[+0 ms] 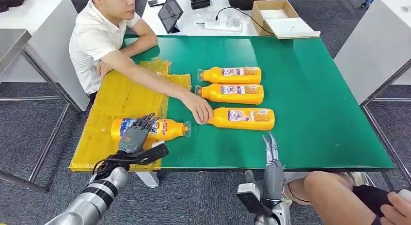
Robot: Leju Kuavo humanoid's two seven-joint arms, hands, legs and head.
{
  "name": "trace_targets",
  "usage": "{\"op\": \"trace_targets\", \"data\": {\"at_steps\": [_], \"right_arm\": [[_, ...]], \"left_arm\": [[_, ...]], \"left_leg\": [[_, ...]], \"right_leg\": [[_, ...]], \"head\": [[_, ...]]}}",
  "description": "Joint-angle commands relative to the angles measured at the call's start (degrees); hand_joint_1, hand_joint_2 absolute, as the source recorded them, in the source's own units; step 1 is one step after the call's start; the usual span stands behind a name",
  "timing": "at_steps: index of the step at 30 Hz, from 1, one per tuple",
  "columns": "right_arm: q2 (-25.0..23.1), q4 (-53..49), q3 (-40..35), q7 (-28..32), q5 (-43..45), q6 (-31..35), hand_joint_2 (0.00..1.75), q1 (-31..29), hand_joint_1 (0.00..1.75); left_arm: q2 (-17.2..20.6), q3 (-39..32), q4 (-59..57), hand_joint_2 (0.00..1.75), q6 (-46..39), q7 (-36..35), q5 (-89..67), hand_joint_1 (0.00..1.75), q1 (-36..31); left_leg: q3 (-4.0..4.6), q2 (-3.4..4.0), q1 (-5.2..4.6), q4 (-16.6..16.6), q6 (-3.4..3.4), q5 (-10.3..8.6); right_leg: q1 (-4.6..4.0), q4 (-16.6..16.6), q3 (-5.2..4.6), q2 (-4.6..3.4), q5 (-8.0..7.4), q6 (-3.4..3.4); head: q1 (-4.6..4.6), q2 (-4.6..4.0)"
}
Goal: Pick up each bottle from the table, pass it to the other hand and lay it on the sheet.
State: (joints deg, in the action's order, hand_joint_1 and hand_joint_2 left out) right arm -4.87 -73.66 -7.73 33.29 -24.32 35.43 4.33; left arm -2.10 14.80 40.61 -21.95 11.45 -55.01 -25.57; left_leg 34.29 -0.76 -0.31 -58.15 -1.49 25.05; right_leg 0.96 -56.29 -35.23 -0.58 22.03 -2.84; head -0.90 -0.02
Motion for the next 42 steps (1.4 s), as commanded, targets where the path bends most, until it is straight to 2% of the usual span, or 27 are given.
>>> {"op": "trace_targets", "data": {"at_steps": [1,13,16,19,25,33,39,41,42], "right_arm": [[-2.0,-6.3,9.7,0.3,0.9,1.1,0.00,0.3,0.00],[-2.7,-6.0,10.0,1.1,0.9,1.1,0.00,0.3,0.00],[-2.9,-6.0,10.1,1.8,1.4,-0.8,0.00,-0.3,0.00],[-3.0,-5.5,9.0,1.9,0.0,-1.0,0.00,0.2,0.00],[-3.3,-7.9,8.4,1.9,-1.6,-0.5,0.00,3.2,0.00],[-1.8,-8.3,6.4,1.5,-4.7,2.0,0.00,3.5,0.00],[-0.9,-6.8,5.2,1.2,-5.6,1.9,0.00,2.1,0.00],[0.0,-5.2,4.3,-0.7,-7.6,1.4,0.00,1.4,0.00],[2.1,-2.3,3.1,-5.7,-13.9,0.9,0.00,0.4,0.00]], "left_arm": [[1.7,5.1,2.3,1.75,-0.5,-1.7,-1.2,0.00,2.2],[1.7,4.9,2.6,1.75,-0.5,-1.7,-1.1,0.00,2.2],[1.3,4.1,4.9,1.75,-0.2,-0.1,0.6,0.00,3.2],[0.5,2.6,11.8,1.75,1.3,5.7,7.5,0.00,6.4],[-3.2,1.9,20.7,1.75,3.5,10.5,18.6,0.00,9.3],[-4.2,0.7,36.7,1.75,9.2,14.9,36.6,0.00,16.1],[-4.3,1.4,41.9,1.75,8.4,17.5,41.0,0.00,18.1],[-4.5,1.5,41.9,1.75,8.2,18.3,41.8,0.00,18.1],[-4.6,1.4,41.8,1.75,8.4,18.7,42.9,0.00,18.2]], "left_leg": [[-0.11,0.09,0.02,0.0,0.08,0.09],[-0.08,0.12,0.04,0.0,0.10,0.07],[-0.07,0.14,0.03,0.0,0.08,0.08],[-0.10,0.21,0.04,0.0,0.10,0.11],[0.15,-0.09,0.05,0.0,0.06,0.08],[0.29,0.09,0.03,0.0,0.06,0.11],[0.14,0.20,0.08,0.0,0.10,0.19],[0.21,0.17,0.07,0.0,0.09,0.15],[0.28,0.15,0.04,0.0,0.05,0.08]], "right_leg": [[-0.04,0.0,0.09,0.00,0.08,0.09],[-0.05,0.0,0.07,-0.01,0.06,0.12],[-0.04,0.0,0.04,-0.03,0.06,0.10],[-0.05,0.1,0.06,-0.09,0.06,0.12],[-0.06,0.0,-0.12,0.20,0.12,0.08],[-0.04,0.0,-0.29,0.00,0.07,0.08],[-0.10,0.0,-0.18,-0.06,0.12,0.13],[-0.08,0.0,-0.24,-0.04,0.09,0.12],[-0.05,0.1,-0.30,-0.06,0.03,0.08]], "head": [[-0.02,0.00],[0.00,0.00],[0.00,0.00],[0.00,0.00],[-0.02,0.00],[0.00,0.00],[0.00,0.00],[-0.02,0.00],[0.00,0.00]]}}
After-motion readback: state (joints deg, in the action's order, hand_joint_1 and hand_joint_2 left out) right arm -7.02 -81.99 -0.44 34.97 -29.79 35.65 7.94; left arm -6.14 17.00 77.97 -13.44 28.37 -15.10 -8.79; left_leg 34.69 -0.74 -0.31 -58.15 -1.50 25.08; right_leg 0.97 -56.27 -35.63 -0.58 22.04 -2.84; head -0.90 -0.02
